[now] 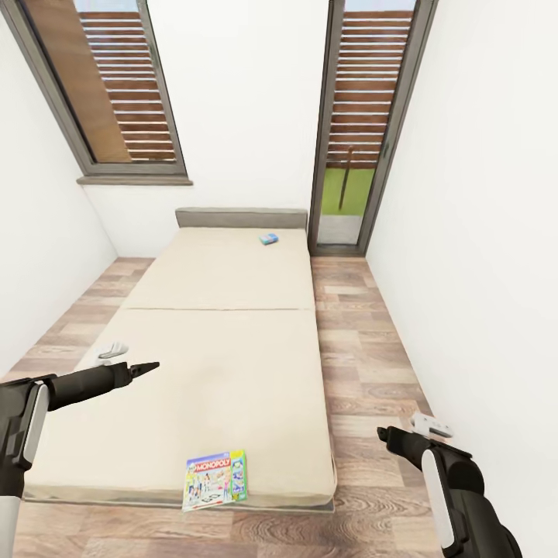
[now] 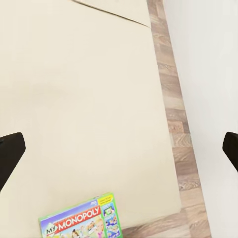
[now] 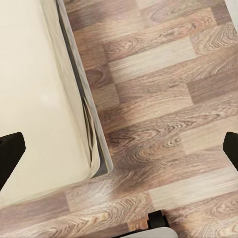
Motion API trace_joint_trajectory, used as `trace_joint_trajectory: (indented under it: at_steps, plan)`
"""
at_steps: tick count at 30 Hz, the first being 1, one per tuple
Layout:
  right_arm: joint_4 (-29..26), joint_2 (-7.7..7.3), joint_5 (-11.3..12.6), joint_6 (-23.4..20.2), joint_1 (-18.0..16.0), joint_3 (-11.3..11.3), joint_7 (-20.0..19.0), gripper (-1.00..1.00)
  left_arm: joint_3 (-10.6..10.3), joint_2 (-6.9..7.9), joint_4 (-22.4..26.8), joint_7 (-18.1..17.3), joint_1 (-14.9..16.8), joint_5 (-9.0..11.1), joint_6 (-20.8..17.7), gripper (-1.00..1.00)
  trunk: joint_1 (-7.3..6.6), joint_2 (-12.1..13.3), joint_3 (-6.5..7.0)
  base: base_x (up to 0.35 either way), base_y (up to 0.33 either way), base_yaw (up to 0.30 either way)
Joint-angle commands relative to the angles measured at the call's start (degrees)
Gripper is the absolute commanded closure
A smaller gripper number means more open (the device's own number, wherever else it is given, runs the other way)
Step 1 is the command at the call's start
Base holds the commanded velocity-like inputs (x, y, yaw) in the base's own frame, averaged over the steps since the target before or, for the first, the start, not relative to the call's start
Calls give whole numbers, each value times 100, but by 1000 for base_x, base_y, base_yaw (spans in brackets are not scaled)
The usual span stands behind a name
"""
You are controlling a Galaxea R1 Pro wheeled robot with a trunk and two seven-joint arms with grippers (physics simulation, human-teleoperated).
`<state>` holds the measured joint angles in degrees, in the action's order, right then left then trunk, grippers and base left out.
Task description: Put all the toys in the child's room - the three board games (two on the bed and one on the table), the two jigsaw puzzles on the table, and the tennis ball on the table - inside the toy box on the table in the child's room.
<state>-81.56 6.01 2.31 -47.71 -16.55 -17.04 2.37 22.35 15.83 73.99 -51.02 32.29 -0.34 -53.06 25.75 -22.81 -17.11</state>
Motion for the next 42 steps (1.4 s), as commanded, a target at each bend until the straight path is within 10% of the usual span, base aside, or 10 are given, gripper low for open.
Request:
trace_joint_trajectory:
  at_steps: [1,42]
  plan:
    - [-7,5,26,-26,-5,-7,25,-100,8,-1,1,-24,6,-5,-41,-100,4,-11,-1,0,0,0]
    - [-4,5,26,-19,-5,-3,27,-100,7,-4,1,-25,6,-2,-40,-100,4,-11,387,0,0,0]
